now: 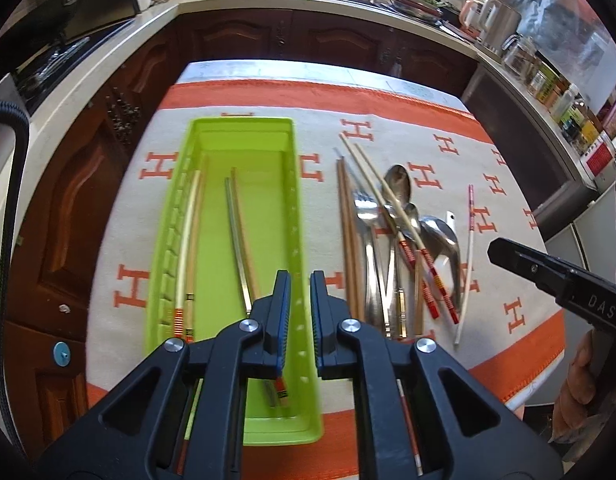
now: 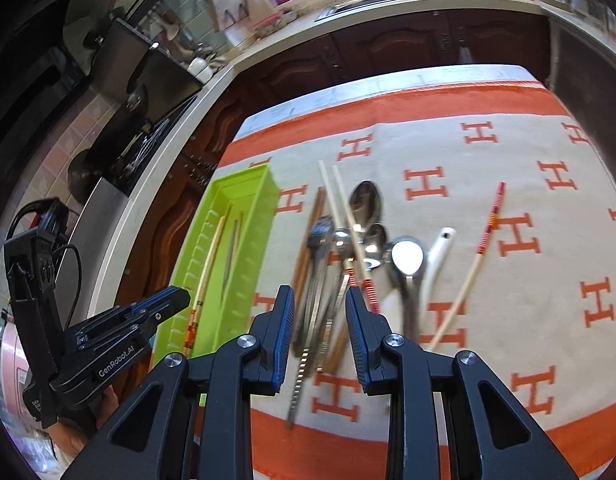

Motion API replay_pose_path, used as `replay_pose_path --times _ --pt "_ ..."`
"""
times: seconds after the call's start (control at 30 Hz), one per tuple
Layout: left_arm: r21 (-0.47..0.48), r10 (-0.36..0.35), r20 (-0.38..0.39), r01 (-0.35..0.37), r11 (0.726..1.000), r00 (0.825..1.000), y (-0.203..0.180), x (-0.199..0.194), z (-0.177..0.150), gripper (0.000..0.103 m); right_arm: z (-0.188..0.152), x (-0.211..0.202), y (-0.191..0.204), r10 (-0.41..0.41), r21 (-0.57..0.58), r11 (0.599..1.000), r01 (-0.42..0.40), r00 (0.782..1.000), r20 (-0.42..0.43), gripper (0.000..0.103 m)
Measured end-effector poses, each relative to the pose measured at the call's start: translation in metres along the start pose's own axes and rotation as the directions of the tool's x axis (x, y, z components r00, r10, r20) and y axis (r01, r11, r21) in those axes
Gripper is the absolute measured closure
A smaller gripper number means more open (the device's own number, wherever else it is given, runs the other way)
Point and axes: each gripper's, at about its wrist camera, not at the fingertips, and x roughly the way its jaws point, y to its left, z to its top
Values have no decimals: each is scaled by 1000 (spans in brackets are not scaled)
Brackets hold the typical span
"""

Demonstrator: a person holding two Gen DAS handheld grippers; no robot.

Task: Organize utensils
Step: 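Open both tools and return them to the remaining utensils, then grasp a white red-striped chopstick with left tool while right tool grasps a red-tipped chopstick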

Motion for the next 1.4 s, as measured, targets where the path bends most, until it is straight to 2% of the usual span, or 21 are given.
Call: replay_pose_path --times 0.33,0.53,0.77,0.87,0.97,1.0,1.1,1.2,1.3,1.4 --pt "22 -91 -75 93 995 993 -47 33 11 94 2 -3 -66 -44 94 995 43 999 10 76" --pt "-2 -155 -134 156 988 979 -65 58 15 94 0 22 -94 -76 118 990 79 997 -33 76" --pt "-23 -192 -145 190 981 971 -79 75 25 94 5 59 -111 -131 102 985 139 988 -83 76" --pt "-23 -196 -145 195 981 970 -84 80 29 94 9 73 -112 -177 82 979 185 980 -96 76" --pt "-29 -200 -140 198 980 970 -86 84 35 94 11 83 -105 -247 18 968 250 965 -86 76" --pt "-33 -202 -137 199 979 970 -87 87 38 94 11 87 -99 -289 -20 957 288 954 -77 77" --pt "-45 -209 -138 204 978 968 -89 93 45 94 10 95 -88 -370 -90 927 365 928 -47 84" --pt "-68 -228 -155 220 973 961 -92 102 52 94 8 96 -85 -400 -122 911 395 916 -26 89" --pt "-102 -237 -179 222 970 955 -94 112 58 94 9 93 -93 -375 -87 924 371 927 -27 92" --pt "-135 -242 -203 217 967 949 -97 125 64 94 9 85 -106 -319 -26 948 318 947 -42 94"
